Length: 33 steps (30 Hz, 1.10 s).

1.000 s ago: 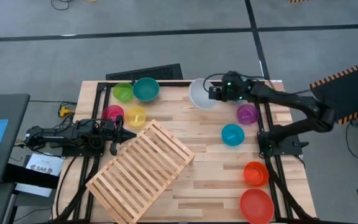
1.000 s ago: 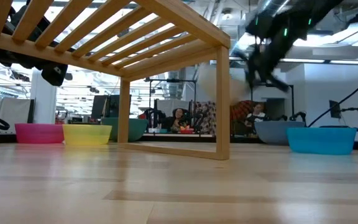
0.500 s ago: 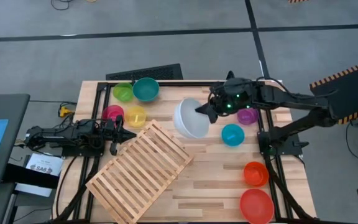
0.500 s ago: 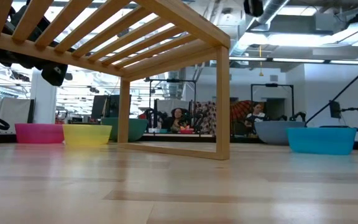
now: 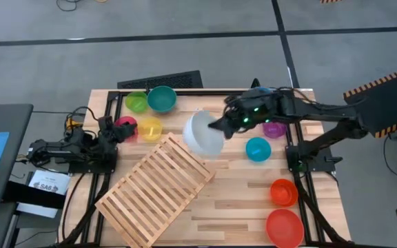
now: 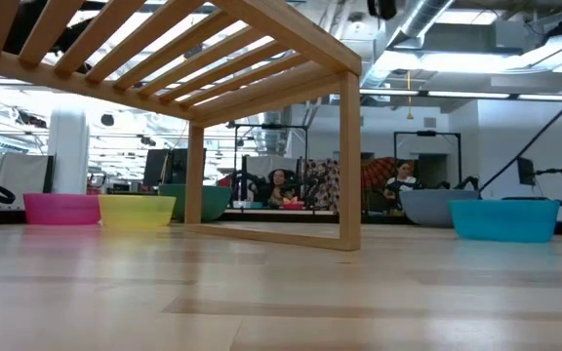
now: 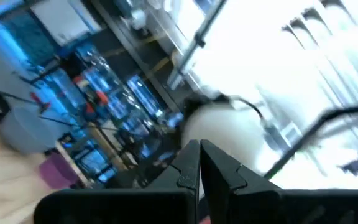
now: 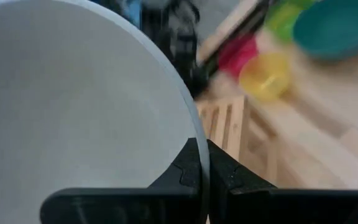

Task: Place and stack bowls onto a shelf
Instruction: Put the large gray bowl on the shelf

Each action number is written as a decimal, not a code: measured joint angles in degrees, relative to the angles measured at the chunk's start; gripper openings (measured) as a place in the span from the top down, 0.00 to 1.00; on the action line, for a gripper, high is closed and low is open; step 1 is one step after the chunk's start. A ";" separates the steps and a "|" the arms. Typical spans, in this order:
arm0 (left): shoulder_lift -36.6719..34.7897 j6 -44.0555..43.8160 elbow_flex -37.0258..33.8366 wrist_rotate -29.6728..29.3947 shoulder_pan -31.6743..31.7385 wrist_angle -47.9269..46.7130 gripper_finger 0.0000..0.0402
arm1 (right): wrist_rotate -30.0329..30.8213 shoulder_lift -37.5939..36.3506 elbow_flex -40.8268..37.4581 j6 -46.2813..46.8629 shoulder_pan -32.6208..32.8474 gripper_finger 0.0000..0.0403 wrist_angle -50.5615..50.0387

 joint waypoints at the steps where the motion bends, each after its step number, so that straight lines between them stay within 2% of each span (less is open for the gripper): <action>1: 0.03 0.08 0.30 -0.66 -0.01 -0.85 1.00 | -0.63 1.89 2.30 -0.88 0.77 0.94 -0.60; 4: 0.01 1.58 1.34 -0.66 -0.01 0.04 1.00 | -0.88 7.68 9.97 -3.84 2.32 0.94 -9.00; 10: 0.04 1.30 1.68 3.63 -0.03 0.20 1.00 | -0.70 19.05 23.05 -7.05 3.23 0.94 -20.14; 13: 0.06 2.44 4.15 7.13 -0.03 -4.44 1.00 | -0.97 23.43 27.89 -7.83 3.74 0.94 -22.54; 17: 2.11 7.60 11.52 11.08 -0.03 -16.58 1.00 | -1.15 27.33 32.79 -8.41 4.05 0.94 -23.49; 22: 10.57 15.09 23.34 13.04 -0.03 -30.21 1.00 | -0.82 29.94 36.67 -7.69 4.03 0.94 -28.17; 26: 21.01 18.35 34.17 15.25 -0.01 -41.62 0.98 | 0.81 30.26 36.82 -7.13 4.02 0.94 -30.32; 30: 33.43 18.82 46.14 18.74 -0.30 -54.81 0.87 | 3.68 30.17 36.91 -6.59 4.04 0.94 -31.86; 33: 41.21 20.68 53.75 19.01 -1.28 -62.42 0.76 | 5.35 30.17 36.91 -6.58 4.05 0.94 -31.60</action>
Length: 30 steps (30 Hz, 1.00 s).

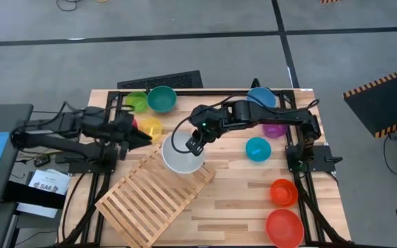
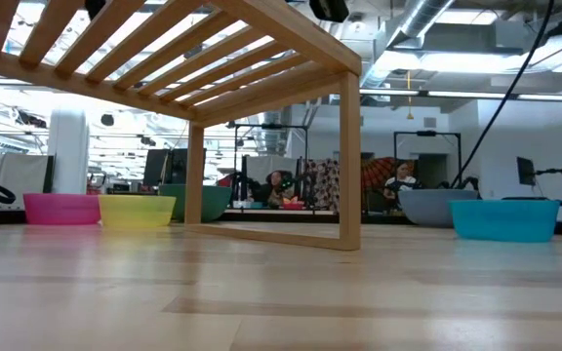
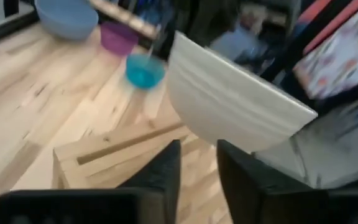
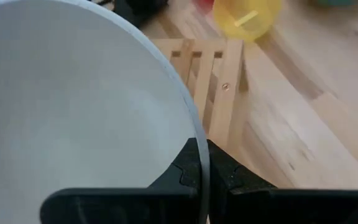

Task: Place and stack bowls onto a shelf
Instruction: Put the large gray bowl on the shelf

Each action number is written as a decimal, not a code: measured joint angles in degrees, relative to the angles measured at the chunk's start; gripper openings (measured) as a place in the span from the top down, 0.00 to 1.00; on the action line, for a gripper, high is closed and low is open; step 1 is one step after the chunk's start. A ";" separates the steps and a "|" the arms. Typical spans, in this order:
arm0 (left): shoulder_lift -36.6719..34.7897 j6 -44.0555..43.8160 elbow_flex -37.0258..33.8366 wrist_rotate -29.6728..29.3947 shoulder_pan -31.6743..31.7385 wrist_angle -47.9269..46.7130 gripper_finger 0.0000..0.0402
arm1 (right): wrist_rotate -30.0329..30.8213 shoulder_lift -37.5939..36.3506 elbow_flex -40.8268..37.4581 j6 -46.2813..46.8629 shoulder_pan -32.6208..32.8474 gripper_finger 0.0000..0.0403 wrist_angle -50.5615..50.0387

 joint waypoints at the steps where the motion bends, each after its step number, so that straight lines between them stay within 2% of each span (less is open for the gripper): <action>1: 2.02 0.69 2.30 0.03 -0.20 -2.04 0.72 | 0.37 0.00 0.00 -0.04 0.00 0.94 0.06; 4: 6.83 1.19 8.70 0.41 -0.84 -5.01 0.65 | 0.50 0.00 -0.02 -0.35 0.48 0.94 0.59; 8: 9.17 0.98 16.38 -0.71 -1.18 -5.91 0.61 | 0.39 0.00 -0.02 -1.18 3.10 0.94 4.45; 13: 7.77 1.27 22.40 -10.73 -1.16 -5.96 0.61 | 0.23 1.22 0.10 -2.41 7.77 0.94 14.40; 17: 5.96 1.26 23.07 -15.10 -1.16 -6.42 0.61 | 0.21 3.37 -0.19 -0.62 10.84 0.94 19.58; 20: 5.31 0.88 23.04 -15.21 -1.16 -8.29 0.61 | 0.25 4.88 -0.05 3.53 12.68 0.94 22.99; 21: 5.30 0.77 23.04 -15.23 -1.16 -8.70 0.61 | 0.92 5.50 -0.25 4.61 13.43 0.94 22.22; 23: 5.27 0.76 23.04 -15.22 -1.16 -9.51 0.61 | 2.31 7.57 0.07 7.57 14.55 0.94 28.10; 25: 5.66 0.82 23.02 -15.15 -1.16 -10.28 0.61 | 3.76 8.67 -0.14 10.24 15.44 0.94 27.55; 27: 5.77 0.98 23.00 -15.10 -1.16 -11.45 0.61 | 4.67 10.58 0.53 12.91 16.15 0.94 32.35; 29: 6.13 1.01 23.00 -15.10 -1.16 -12.32 0.61 | 5.59 11.68 0.85 13.97 16.66 0.94 30.80; 30: 6.02 1.01 23.02 -15.08 -1.16 -12.94 0.61 | 6.04 13.26 1.81 15.40 16.80 0.94 33.42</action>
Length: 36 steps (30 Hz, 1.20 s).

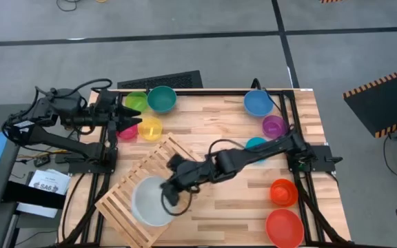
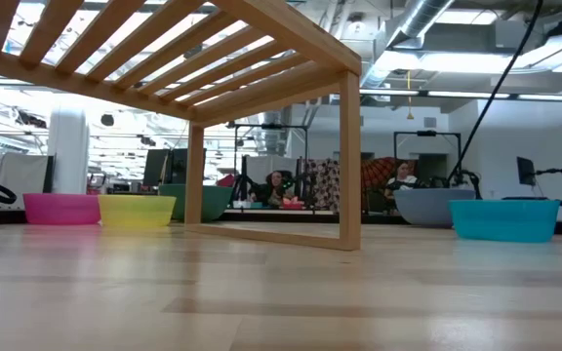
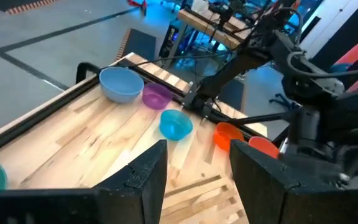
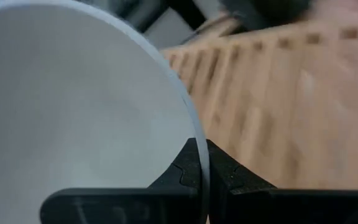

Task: Place and stack bowls onto a shelf
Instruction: Put the large gray bowl on the shelf

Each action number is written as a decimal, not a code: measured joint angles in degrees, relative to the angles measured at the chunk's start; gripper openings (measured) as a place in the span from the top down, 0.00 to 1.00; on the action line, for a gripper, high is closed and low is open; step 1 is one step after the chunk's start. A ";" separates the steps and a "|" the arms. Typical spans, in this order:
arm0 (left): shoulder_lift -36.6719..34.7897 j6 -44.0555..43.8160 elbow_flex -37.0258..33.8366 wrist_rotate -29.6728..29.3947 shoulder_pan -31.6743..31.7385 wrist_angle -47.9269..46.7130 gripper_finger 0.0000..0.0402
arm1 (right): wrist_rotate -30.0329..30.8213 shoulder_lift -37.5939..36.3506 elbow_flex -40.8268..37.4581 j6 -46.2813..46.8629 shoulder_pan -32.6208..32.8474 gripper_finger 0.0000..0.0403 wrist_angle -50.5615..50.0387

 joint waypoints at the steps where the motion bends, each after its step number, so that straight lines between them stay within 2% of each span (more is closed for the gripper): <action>1: -0.18 0.00 0.00 0.09 0.00 -1.17 0.61 | 0.49 0.92 0.60 1.18 0.08 0.94 1.24; 3: 0.42 -0.01 -0.03 1.08 0.00 -2.64 0.61 | 1.52 1.87 1.05 1.87 0.28 0.94 -3.50; 5: 0.02 -0.17 -0.06 1.71 -0.02 -3.71 0.61 | 2.06 4.36 2.64 3.86 0.53 0.94 1.60; 7: 0.47 -0.78 -0.09 1.88 -0.26 -4.55 0.61 | 3.06 5.25 3.75 4.68 0.77 0.94 -3.41; 14: -0.36 -1.31 -0.15 1.46 -0.35 -4.95 0.61 | 2.98 11.34 8.04 5.35 1.19 0.94 -2.09; 25: -0.63 -2.25 -0.09 -0.67 -0.36 -4.56 0.61 | 3.11 11.13 7.98 1.42 0.20 0.86 -3.12; 29: -0.48 -2.97 -0.09 -1.72 -0.35 -4.43 0.61 | 1.12 11.13 7.98 0.22 -0.22 0.85 -1.52; 32: -0.36 -3.32 -0.09 -1.81 -0.35 -4.43 0.61 | 0.16 10.99 7.98 -1.16 -0.52 0.80 -1.11; 36: -0.37 -3.45 -0.09 -1.94 -0.35 -4.45 0.61 | 0.08 10.47 7.98 -3.36 -0.52 0.67 -1.38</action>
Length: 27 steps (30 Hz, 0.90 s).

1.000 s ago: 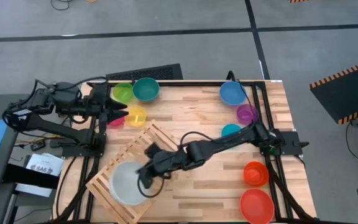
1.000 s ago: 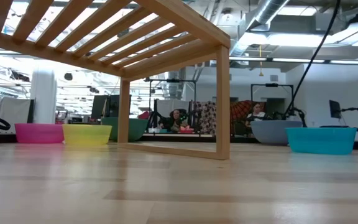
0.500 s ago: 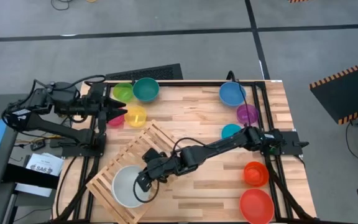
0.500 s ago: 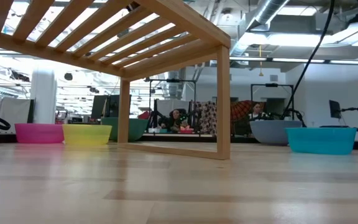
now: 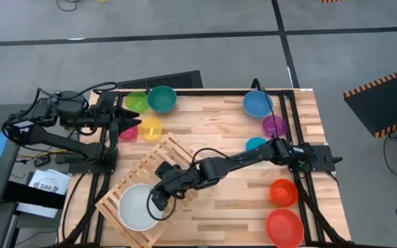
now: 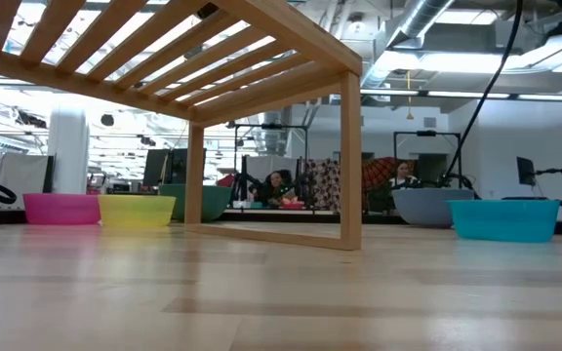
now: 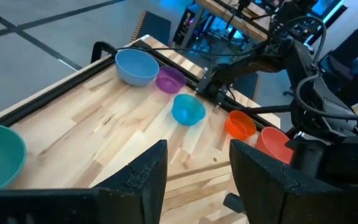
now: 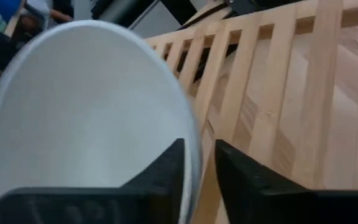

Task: Place and stack bowls onto a shelf
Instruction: Put the large gray bowl on the shelf, then stack the large blue bowl on the shelf on top of the large gray bowl on the shelf

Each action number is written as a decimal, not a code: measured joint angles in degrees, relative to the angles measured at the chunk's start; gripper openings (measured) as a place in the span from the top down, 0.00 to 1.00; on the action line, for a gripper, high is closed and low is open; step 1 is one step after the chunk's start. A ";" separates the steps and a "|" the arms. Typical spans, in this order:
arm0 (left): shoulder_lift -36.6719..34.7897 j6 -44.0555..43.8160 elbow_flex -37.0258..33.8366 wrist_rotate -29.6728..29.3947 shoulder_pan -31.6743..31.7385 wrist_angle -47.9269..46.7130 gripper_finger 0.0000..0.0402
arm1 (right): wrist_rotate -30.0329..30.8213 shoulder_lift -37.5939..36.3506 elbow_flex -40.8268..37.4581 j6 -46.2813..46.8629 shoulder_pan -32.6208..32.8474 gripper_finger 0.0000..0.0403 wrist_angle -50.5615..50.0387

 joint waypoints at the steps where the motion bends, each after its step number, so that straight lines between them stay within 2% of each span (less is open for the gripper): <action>1: 0.02 0.00 0.00 -0.05 0.00 0.00 0.61 | -0.24 -0.24 0.00 -0.46 0.00 0.64 -0.23; 6: 0.02 -0.38 0.00 -1.02 0.00 -0.17 0.61 | -0.39 -1.09 0.04 -2.16 -0.47 0.47 -1.95; 10: 0.04 -0.42 0.00 -1.10 0.00 -0.15 0.61 | -1.10 -2.57 -0.11 -3.47 -1.29 0.39 -5.10; 19: 0.02 -0.31 0.00 -1.07 0.00 -0.22 0.61 | 1.48 -9.69 0.01 -12.31 -2.68 0.38 -14.55; 23: -0.01 -0.23 -0.02 -0.87 0.00 -0.67 0.61 | 7.47 -14.01 0.09 -15.30 -2.11 0.38 -24.21; 27: 0.00 1.43 -0.02 -1.08 0.00 -1.24 0.61 | 16.26 -17.48 0.01 -15.13 -0.57 0.38 -37.90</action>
